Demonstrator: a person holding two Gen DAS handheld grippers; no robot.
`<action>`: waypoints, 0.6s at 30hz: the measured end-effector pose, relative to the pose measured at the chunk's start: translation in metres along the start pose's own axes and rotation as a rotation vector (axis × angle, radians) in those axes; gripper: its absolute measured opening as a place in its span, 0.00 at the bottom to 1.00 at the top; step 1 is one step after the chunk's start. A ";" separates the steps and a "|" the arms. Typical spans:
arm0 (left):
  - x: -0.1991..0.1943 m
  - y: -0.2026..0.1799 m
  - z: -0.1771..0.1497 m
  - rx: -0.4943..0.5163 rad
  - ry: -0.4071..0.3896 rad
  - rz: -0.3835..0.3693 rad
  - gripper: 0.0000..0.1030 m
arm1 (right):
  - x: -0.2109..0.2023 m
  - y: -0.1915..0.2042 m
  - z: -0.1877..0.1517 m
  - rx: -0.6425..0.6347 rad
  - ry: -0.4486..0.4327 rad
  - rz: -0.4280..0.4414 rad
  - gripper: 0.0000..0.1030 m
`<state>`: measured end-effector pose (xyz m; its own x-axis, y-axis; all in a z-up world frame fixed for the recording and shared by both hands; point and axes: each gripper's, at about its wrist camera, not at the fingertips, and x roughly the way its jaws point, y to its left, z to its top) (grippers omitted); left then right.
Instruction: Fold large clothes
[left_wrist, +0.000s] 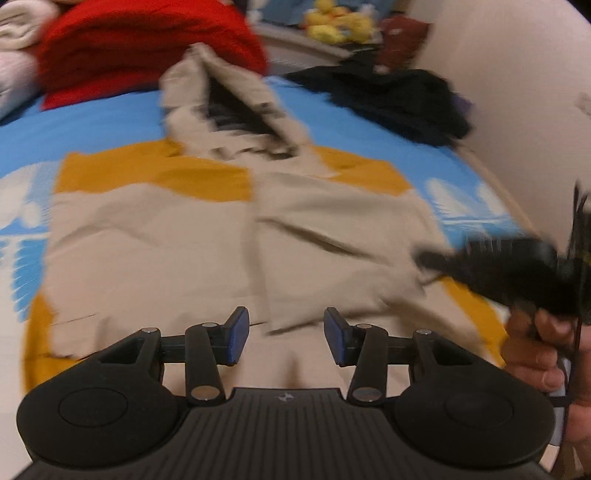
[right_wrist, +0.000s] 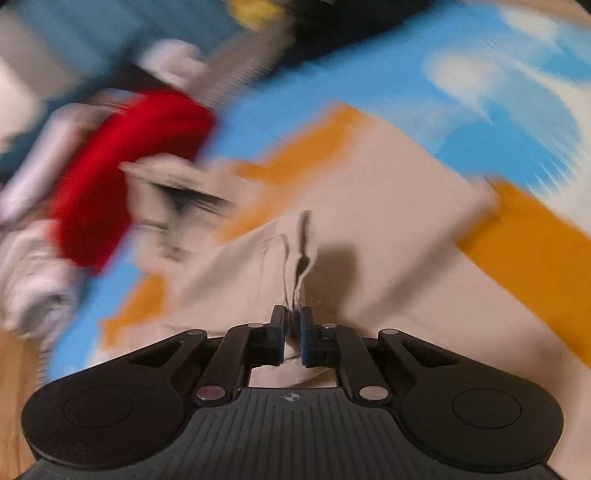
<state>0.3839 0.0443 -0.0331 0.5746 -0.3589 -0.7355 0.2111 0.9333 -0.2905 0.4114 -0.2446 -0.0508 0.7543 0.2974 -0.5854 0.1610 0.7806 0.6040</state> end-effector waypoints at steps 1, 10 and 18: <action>0.002 -0.006 -0.001 0.013 -0.012 -0.031 0.53 | -0.007 0.008 0.001 -0.016 -0.027 0.094 0.07; 0.009 -0.025 0.002 0.031 -0.144 0.034 0.71 | -0.024 0.055 -0.003 -0.139 0.014 0.474 0.02; 0.017 0.027 0.003 -0.283 -0.111 0.143 0.70 | 0.005 0.008 0.000 0.091 0.035 0.092 0.30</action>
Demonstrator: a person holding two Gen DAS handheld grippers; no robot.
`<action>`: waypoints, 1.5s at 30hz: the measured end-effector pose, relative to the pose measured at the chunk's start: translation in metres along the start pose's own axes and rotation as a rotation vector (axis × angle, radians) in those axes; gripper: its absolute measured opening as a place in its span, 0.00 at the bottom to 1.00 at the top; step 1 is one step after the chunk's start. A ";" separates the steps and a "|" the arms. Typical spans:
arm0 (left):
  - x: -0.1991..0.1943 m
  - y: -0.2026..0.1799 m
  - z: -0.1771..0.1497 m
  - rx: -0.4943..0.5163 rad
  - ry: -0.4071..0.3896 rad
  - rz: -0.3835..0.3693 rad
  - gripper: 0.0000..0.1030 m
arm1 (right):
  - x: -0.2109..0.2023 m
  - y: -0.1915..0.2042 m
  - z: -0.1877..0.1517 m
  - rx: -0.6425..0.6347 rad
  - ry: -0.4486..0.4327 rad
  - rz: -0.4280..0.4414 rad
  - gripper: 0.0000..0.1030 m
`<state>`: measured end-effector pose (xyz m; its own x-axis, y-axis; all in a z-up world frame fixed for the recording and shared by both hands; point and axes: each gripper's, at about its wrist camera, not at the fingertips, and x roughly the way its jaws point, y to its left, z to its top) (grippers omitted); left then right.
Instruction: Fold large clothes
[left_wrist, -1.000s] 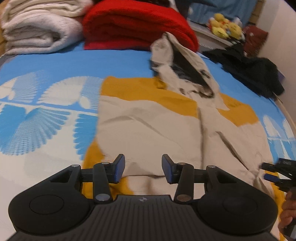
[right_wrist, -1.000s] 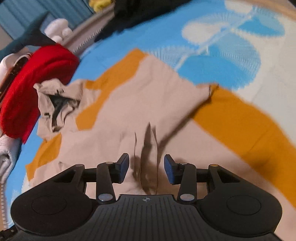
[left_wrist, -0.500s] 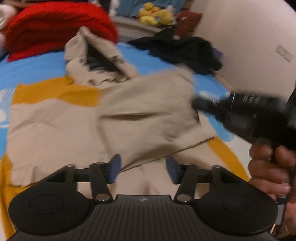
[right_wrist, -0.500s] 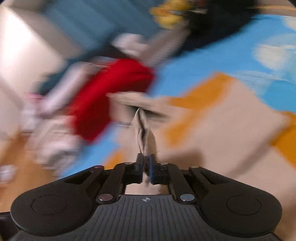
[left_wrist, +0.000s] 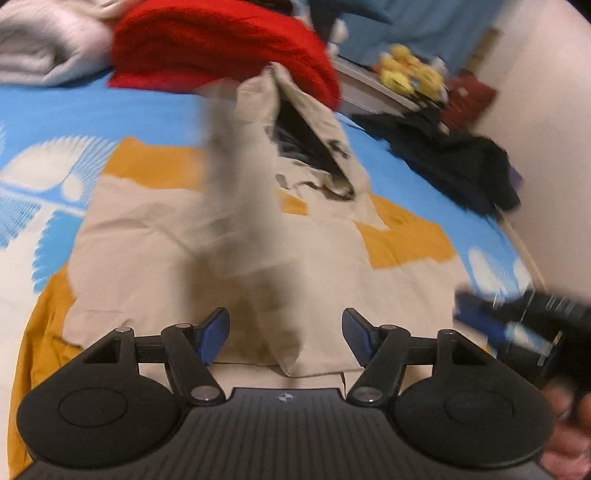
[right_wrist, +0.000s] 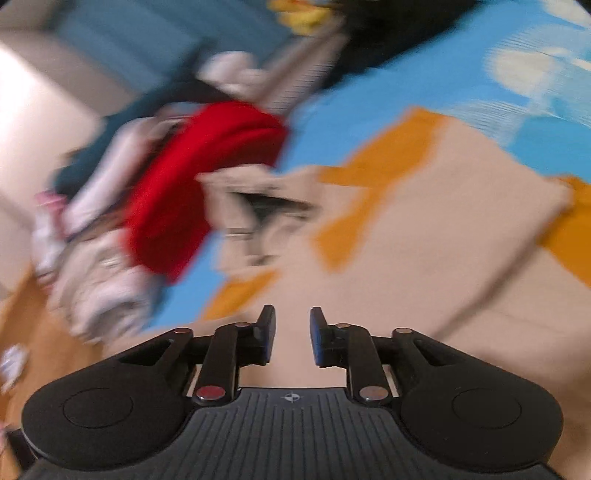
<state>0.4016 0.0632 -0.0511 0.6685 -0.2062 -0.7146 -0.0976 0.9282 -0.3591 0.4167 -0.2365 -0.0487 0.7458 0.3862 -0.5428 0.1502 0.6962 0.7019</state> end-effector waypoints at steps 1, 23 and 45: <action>-0.001 0.004 0.001 -0.020 -0.006 0.015 0.70 | 0.003 -0.008 0.001 0.030 0.007 -0.059 0.32; -0.020 0.102 0.030 -0.259 -0.053 0.362 0.13 | 0.006 -0.060 0.015 0.152 -0.085 -0.534 0.04; 0.001 0.086 0.029 -0.167 0.064 0.304 0.29 | 0.018 -0.002 0.013 -0.316 0.027 -0.512 0.31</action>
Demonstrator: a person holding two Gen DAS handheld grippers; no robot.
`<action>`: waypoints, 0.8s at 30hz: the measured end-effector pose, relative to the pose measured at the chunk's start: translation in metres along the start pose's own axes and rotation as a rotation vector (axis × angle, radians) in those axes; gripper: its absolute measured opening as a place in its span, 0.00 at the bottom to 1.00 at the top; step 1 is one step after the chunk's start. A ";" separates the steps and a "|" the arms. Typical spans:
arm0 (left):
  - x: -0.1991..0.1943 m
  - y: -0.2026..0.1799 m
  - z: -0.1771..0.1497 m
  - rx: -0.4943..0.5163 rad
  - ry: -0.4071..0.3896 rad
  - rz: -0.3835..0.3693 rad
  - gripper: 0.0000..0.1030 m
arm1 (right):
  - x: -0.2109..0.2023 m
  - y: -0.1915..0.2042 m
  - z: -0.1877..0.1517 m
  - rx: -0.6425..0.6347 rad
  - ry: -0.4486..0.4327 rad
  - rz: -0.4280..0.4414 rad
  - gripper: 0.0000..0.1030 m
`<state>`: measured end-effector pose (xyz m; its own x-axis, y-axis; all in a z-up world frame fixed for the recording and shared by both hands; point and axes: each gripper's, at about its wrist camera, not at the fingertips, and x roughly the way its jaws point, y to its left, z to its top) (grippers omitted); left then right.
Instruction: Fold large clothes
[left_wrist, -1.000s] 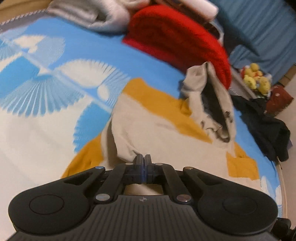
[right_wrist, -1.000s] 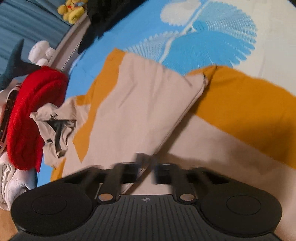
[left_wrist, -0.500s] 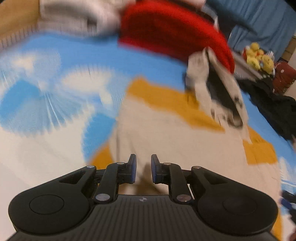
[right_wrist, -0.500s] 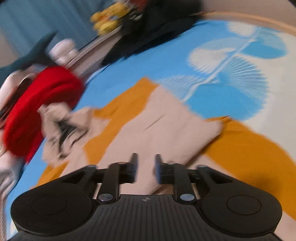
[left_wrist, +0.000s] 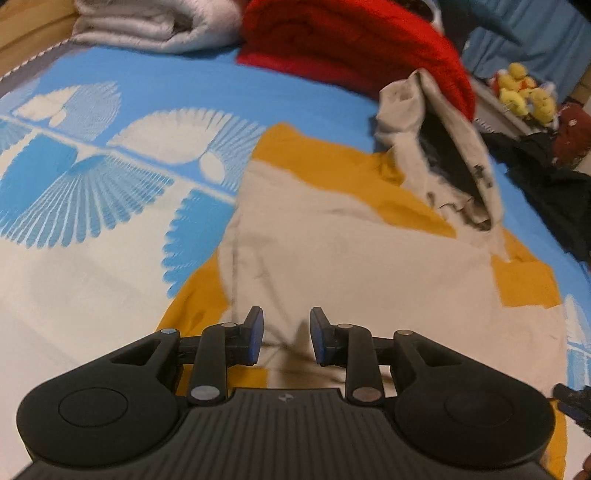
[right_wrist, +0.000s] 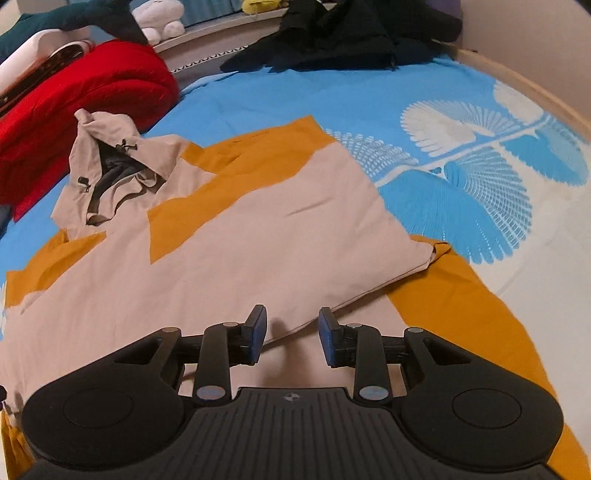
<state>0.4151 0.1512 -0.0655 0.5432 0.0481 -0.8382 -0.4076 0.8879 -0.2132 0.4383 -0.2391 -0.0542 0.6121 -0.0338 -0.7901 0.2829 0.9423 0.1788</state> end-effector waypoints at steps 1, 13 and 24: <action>0.000 0.003 0.000 -0.010 0.009 0.011 0.29 | -0.002 0.000 0.000 -0.005 0.000 0.001 0.31; -0.042 -0.013 0.003 0.075 -0.079 -0.016 0.30 | -0.040 -0.005 0.004 -0.053 -0.038 -0.001 0.32; -0.068 -0.038 -0.006 0.200 -0.166 -0.021 0.62 | -0.068 -0.033 0.009 -0.060 -0.067 -0.006 0.33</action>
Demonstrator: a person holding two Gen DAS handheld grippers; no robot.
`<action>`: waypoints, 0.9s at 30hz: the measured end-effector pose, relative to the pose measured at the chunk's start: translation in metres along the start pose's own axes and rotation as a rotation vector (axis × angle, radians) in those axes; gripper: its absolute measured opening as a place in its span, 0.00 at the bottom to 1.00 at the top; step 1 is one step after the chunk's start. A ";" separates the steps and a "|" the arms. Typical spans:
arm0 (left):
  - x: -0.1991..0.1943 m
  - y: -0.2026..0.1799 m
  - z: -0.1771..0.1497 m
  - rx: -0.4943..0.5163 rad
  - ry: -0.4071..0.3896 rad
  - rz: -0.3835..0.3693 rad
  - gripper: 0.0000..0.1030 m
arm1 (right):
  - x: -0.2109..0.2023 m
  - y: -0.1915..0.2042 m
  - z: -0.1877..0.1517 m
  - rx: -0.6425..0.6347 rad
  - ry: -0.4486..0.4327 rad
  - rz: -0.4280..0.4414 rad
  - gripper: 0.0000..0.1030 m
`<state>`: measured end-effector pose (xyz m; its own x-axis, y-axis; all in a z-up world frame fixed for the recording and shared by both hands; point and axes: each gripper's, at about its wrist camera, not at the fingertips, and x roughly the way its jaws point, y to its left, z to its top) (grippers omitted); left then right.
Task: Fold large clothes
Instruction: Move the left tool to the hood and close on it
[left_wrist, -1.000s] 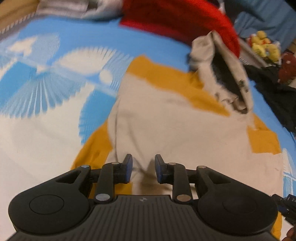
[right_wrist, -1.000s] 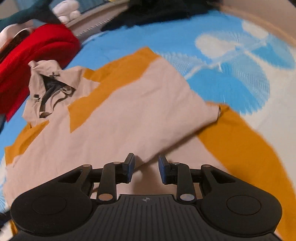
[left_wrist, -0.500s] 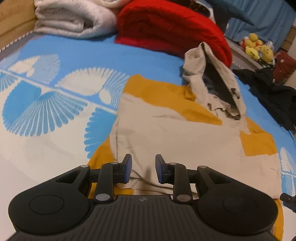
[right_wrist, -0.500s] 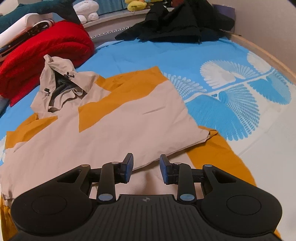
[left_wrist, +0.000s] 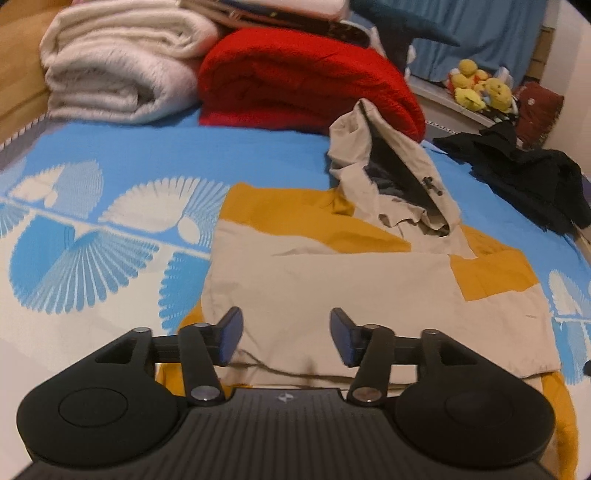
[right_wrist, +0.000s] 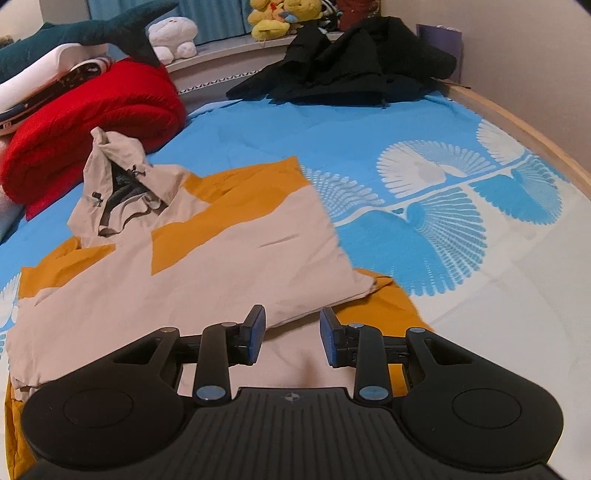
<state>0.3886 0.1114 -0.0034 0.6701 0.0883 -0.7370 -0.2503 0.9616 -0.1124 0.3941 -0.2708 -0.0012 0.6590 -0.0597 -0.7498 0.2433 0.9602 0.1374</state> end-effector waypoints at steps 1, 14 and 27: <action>-0.002 -0.003 0.000 0.019 -0.013 0.003 0.65 | -0.002 -0.003 0.000 0.001 -0.003 -0.002 0.33; -0.028 -0.028 0.007 0.131 -0.220 0.032 0.82 | -0.012 -0.039 0.005 0.012 0.010 -0.002 0.40; -0.013 -0.056 0.067 0.128 -0.174 -0.041 0.12 | -0.003 -0.050 0.012 0.034 0.033 0.004 0.40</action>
<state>0.4403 0.0739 0.0574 0.7912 0.0811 -0.6061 -0.1367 0.9895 -0.0461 0.3882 -0.3214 0.0018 0.6361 -0.0466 -0.7702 0.2651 0.9506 0.1615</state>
